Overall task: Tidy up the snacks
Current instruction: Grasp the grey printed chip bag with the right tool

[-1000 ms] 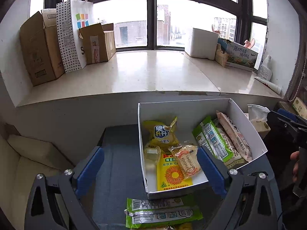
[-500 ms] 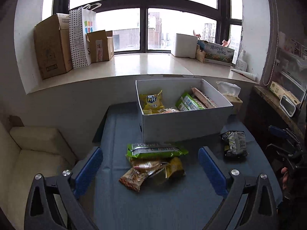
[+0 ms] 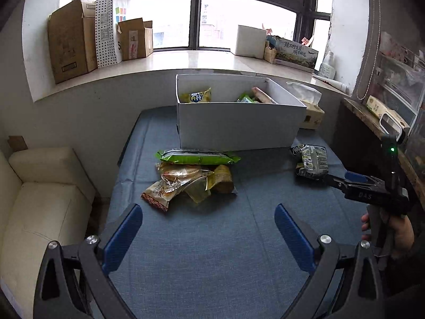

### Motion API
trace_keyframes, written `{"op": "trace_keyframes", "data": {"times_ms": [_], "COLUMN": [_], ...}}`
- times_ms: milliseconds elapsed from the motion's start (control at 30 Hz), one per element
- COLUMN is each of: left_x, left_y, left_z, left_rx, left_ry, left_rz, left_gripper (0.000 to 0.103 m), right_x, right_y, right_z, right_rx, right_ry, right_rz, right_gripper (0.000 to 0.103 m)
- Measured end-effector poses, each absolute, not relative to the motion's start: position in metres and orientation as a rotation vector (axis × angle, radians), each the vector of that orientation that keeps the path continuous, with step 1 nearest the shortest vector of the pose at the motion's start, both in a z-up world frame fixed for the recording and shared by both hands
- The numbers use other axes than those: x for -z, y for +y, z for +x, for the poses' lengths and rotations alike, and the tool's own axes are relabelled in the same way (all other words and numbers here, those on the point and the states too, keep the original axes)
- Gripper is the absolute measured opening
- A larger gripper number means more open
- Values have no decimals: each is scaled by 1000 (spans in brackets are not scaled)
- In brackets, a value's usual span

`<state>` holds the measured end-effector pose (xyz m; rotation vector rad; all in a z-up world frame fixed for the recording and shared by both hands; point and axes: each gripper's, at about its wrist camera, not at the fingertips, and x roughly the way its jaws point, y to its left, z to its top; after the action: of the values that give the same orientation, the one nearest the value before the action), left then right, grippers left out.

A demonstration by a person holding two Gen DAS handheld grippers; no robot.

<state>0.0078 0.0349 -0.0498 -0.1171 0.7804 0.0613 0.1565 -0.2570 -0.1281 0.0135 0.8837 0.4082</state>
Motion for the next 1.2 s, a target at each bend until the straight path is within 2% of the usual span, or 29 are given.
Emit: {"op": "trace_keyframes", "data": {"times_ms": [300,533,600,633,767,867,1067,1200], "left_x": [69,81,86,88,94,94,87,88], "left_y": [32,50,56,59,65,66,71,69], "left_z": [-1,-3,0,2,6,11,39,77], "left_rx": [-54,-77,-91,-92,-96,-100,-99,-76], "left_ry": [836,864,878,884,891,885,870,876], "left_rz": [-117,-168,-184,-194,-214,-187,-122,49], "left_gripper": [102,102,102,102,102,102,102,102], "right_x": [149,168,168,167,163,158,123,104], "right_y": [-233,-218,-216,-216,-218,-220,-228,-232], "right_z": [232,253,252,251,248,242,203,165], "right_rx": [-330,-306,-298,-288,-317,-341,-425,-502], "right_ry": [953,1031,1020,1009,1012,1003,915,882], "right_rz": [-29,-71,-95,-105,-111,-120,-76,-59], "right_gripper": [103,103,92,81,68,64,63,63]}}
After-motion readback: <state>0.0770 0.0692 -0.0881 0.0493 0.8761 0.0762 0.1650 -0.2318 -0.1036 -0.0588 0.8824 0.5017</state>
